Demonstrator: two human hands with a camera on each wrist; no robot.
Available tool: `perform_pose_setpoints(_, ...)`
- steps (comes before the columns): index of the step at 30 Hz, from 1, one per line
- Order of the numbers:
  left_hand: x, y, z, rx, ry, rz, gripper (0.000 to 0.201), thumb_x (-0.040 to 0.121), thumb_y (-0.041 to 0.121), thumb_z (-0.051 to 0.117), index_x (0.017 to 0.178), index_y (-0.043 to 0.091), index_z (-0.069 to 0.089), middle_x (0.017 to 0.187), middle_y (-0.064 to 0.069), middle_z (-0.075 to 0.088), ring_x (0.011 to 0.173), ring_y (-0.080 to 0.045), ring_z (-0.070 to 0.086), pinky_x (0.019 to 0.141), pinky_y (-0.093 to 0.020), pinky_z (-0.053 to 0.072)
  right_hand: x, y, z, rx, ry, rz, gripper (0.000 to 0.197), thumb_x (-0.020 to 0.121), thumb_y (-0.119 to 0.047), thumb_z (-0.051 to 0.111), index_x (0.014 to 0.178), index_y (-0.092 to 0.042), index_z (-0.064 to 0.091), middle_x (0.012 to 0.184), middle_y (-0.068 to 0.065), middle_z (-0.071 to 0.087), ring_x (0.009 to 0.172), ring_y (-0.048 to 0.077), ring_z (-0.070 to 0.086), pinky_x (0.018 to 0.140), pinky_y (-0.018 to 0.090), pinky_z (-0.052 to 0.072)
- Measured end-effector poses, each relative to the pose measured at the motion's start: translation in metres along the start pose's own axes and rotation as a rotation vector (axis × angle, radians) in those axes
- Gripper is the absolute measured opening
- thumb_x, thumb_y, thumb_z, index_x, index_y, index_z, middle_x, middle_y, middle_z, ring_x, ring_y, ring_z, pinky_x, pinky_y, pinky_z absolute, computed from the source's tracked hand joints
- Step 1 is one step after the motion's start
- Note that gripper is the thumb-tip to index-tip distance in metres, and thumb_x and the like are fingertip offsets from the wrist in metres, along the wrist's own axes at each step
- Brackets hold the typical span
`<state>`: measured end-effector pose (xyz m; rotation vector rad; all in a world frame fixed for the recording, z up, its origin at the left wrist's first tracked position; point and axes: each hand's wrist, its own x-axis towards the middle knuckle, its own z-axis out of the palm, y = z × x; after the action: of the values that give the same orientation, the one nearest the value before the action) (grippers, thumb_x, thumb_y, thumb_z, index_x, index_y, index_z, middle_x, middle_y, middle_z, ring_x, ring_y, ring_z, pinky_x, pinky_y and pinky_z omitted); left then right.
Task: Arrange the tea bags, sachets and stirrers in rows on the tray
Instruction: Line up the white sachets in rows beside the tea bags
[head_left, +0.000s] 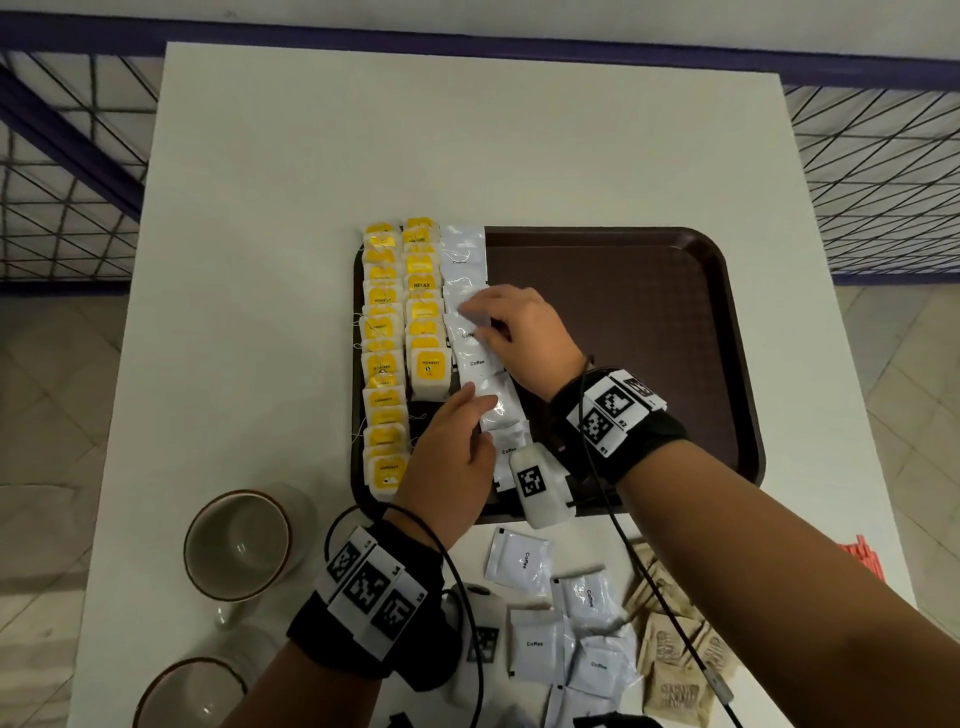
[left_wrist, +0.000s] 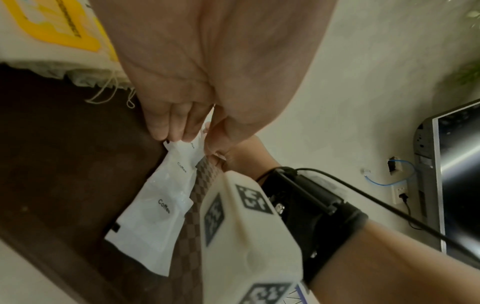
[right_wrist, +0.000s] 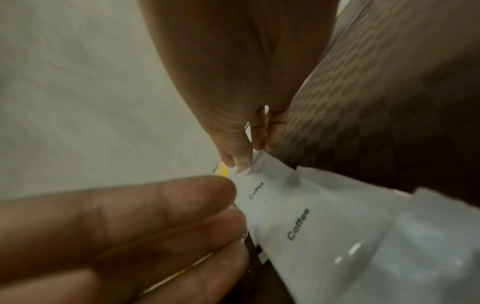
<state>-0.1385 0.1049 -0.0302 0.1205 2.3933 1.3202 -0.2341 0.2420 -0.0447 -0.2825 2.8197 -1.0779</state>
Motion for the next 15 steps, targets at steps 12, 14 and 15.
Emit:
perform_pose_setpoints(12,0.000,-0.003,0.001,0.019,-0.011,-0.012,0.040,0.094,0.004,0.044,0.133,0.012,0.048,0.149,-0.003,0.034,0.139,-0.008,0.026,0.101,-0.001,0.014,0.000,0.004,0.004,0.011,0.083,-0.011,0.033,0.079,0.006,0.060,0.108,-0.007,0.068,0.116,0.011,0.063,0.106,0.027,0.055,0.089,0.011,0.026)
perform_pose_setpoints(14,-0.001,-0.003,0.002,0.012,-0.014,-0.015,0.040,0.094,0.004,0.043,0.134,0.012,0.048,0.149,-0.003,0.034,0.138,-0.008,0.026,0.095,0.008,0.011,0.008,0.004,0.004,-0.012,0.075,-0.045,0.036,0.077,0.005,0.061,0.111,-0.005,0.067,0.120,0.014,0.062,0.109,0.028,0.055,0.092,0.012,0.024)
perform_pose_setpoints(15,-0.001,-0.004,0.002,0.008,-0.014,-0.018,0.041,0.094,0.004,0.044,0.134,0.012,0.048,0.149,-0.003,0.034,0.138,-0.007,0.026,0.093,0.010,0.010,0.012,0.004,0.005,-0.027,0.043,-0.061,0.037,0.076,0.001,0.063,0.112,-0.006,0.066,0.122,0.014,0.060,0.112,0.029,0.054,0.096,0.017,0.024)
